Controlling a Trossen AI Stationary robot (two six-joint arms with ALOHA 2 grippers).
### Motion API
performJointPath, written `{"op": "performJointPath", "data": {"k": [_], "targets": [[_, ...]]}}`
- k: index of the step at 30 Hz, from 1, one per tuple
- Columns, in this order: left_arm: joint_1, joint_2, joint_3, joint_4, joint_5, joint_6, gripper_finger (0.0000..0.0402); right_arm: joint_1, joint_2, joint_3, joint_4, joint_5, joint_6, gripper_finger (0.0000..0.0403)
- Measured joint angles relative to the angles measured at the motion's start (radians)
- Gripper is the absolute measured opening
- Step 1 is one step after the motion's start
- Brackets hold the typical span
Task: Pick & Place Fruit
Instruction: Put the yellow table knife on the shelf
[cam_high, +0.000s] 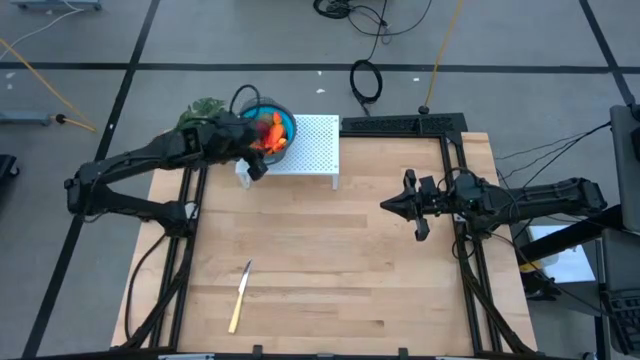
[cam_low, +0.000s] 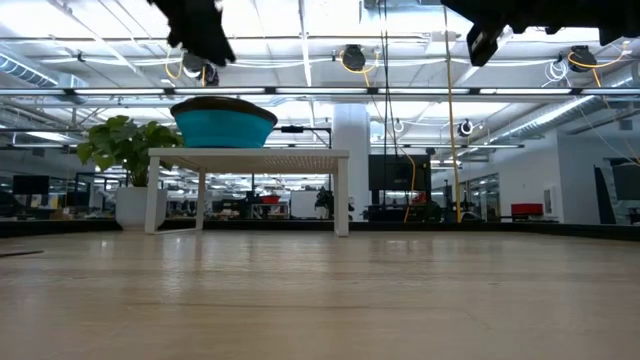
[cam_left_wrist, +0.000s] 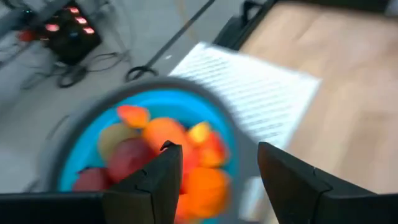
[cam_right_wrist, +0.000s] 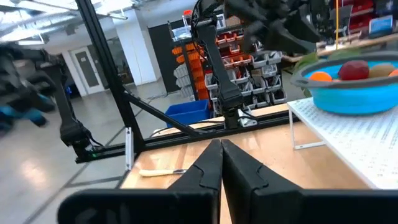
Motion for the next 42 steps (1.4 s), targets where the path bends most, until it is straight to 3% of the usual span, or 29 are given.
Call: {"op": "performJointPath", "data": {"k": [5, 11, 18, 25, 30, 42], "targets": [[-0.147, -0.002, 0.1, -0.075, 0.039, -0.138, 0.0209, 0.0, 0.0, 0.0, 0.0, -0.033, -0.062, 0.0], [-0.356, -0.001, 0.12, -0.09, 0.025, -0.274, 0.0209, -0.007, -0.001, 0.0, -0.044, -0.135, -0.052, 0.0], [-0.556, 0.006, 0.12, -0.13, -0.034, -0.527, 0.0209, -0.007, -0.029, 0.0, -0.128, -0.135, -0.056, 0.0], [-0.686, 0.064, 0.121, -0.169, -0.074, -0.746, 0.0209, -0.031, -0.144, 0.0, -0.242, -0.131, -0.059, 0.0], [-0.737, 0.144, 0.12, -0.18, -0.032, -0.874, 0.0209, -0.06, -0.223, 0.001, -0.294, -0.131, -0.059, 0.0], [-0.802, 0.354, 0.12, -0.186, 0.247, -1.204, 0.0209, -0.098, -0.359, 0.001, -0.468, -0.13, -0.067, 0.0]]}}
